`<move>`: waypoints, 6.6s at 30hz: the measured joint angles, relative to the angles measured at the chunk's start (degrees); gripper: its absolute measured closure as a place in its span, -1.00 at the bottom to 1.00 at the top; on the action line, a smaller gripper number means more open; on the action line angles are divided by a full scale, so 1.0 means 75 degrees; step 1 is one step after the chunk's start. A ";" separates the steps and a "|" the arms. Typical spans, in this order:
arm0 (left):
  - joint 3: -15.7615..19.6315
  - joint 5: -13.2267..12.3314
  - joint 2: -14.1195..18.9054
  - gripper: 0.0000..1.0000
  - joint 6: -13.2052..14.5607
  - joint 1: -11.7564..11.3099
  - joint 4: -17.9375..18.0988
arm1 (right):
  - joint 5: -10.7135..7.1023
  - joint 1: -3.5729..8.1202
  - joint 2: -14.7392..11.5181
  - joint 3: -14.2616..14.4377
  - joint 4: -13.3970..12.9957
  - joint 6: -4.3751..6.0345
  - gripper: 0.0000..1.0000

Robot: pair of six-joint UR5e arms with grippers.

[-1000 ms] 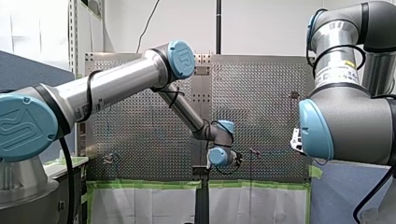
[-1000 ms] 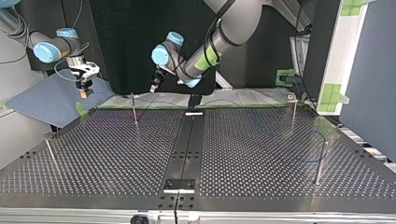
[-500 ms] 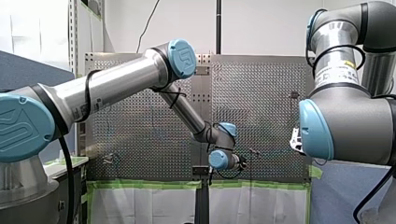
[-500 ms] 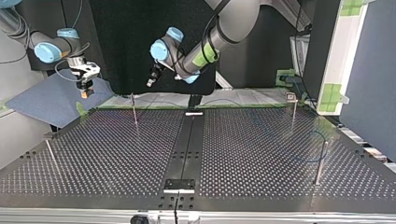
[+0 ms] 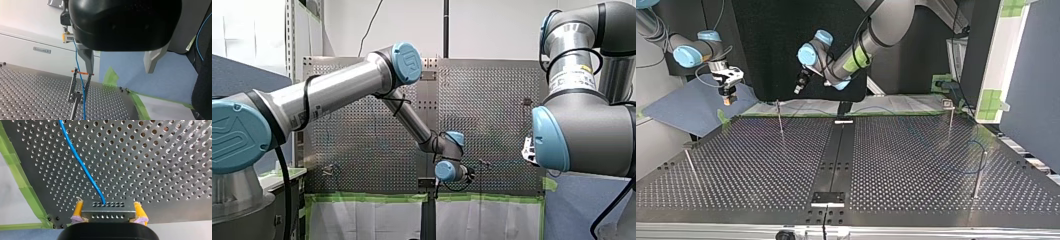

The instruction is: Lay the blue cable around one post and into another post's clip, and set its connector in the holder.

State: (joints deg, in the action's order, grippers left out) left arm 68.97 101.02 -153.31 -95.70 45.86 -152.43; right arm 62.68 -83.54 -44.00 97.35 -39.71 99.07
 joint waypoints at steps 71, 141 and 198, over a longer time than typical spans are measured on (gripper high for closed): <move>0.3129 0.1506 0.3081 -1.00 -0.0376 0.0303 0.1870 | -0.0047 -0.0047 0.0001 0.0000 0.0069 0.0023 1.00; 0.7834 0.1417 0.6281 -1.00 -0.0446 -0.1114 0.4149 | -0.0047 -0.0246 0.0000 -0.0001 0.0056 0.0012 1.00; 1.0584 0.1781 0.6281 -1.00 -0.0702 -0.1255 0.5780 | 0.0606 -0.0748 -0.1600 0.0000 0.1311 -0.0174 1.00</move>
State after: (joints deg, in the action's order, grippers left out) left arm 148.35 114.38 -106.20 -100.97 36.45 -109.07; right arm 67.22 -89.15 -56.00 97.35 -29.88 97.76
